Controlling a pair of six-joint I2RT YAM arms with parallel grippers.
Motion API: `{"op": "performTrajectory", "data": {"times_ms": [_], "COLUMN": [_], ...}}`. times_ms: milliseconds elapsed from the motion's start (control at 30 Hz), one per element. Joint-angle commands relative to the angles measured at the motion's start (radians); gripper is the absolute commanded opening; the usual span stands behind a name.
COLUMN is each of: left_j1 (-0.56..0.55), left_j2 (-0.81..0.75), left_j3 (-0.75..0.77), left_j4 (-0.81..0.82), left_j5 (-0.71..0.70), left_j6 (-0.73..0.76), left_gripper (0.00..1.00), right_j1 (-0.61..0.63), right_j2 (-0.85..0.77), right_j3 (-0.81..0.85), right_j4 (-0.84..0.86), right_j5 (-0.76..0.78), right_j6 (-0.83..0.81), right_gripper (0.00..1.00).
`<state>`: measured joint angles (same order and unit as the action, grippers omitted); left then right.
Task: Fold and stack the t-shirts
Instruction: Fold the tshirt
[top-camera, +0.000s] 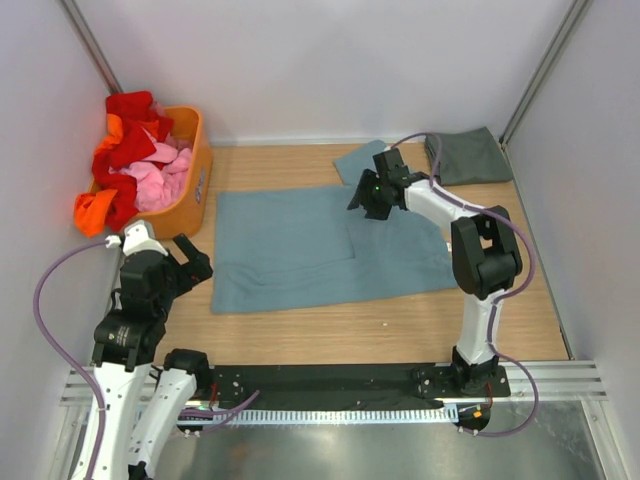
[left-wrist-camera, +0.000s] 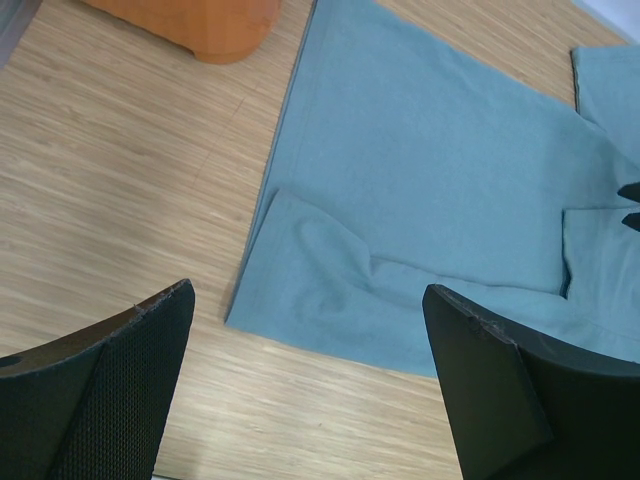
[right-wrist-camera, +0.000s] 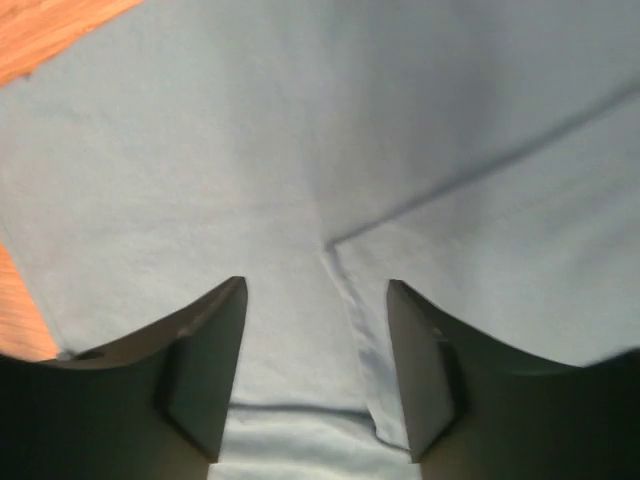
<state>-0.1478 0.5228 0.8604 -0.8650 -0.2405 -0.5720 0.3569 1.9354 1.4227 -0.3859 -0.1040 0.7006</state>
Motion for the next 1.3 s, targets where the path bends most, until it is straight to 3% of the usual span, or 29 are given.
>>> {"op": "performTrajectory", "data": {"times_ms": [0, 67, 167, 333, 600, 867, 1267], "left_j1": [0.008, 0.008, 0.008, 0.008, 0.01, 0.011, 0.017], "left_j2": [-0.01, -0.01, -0.007, 0.0, 0.019, 0.036, 0.046], "left_j3": [-0.003, -0.004, -0.006, -0.004, -0.004, -0.003, -0.001], "left_j4": [0.035, 0.035, 0.037, 0.037, 0.04, 0.034, 0.026], "left_j5": [-0.019, -0.019, -0.017, -0.014, -0.008, -0.014, -0.037], "left_j6": [0.006, 0.006, 0.006, 0.006, 0.008, 0.003, -0.005], "left_gripper": [0.96, 0.97, 0.97, 0.97, 0.96, 0.96, 0.96], "right_j1": [0.017, 0.016, 0.002, -0.074, -0.213, -0.274, -0.277], "right_j2": [0.065, 0.083, 0.112, 0.223, 0.545, 0.76, 0.93], "right_j3": [0.138, 0.214, 0.342, 0.57, 0.962, 1.175, 1.216], "right_j4": [-0.036, -0.057, -0.085, -0.148, -0.185, -0.005, 0.177], "right_j5": [-0.036, -0.028, -0.007, 0.004, 0.02, 0.096, -0.057], "right_j6": [-0.045, -0.065, -0.121, -0.206, -0.3, -0.276, -0.081], "right_gripper": [0.67, 0.77, 0.79, 0.77, 0.75, 0.77, 0.71]}}
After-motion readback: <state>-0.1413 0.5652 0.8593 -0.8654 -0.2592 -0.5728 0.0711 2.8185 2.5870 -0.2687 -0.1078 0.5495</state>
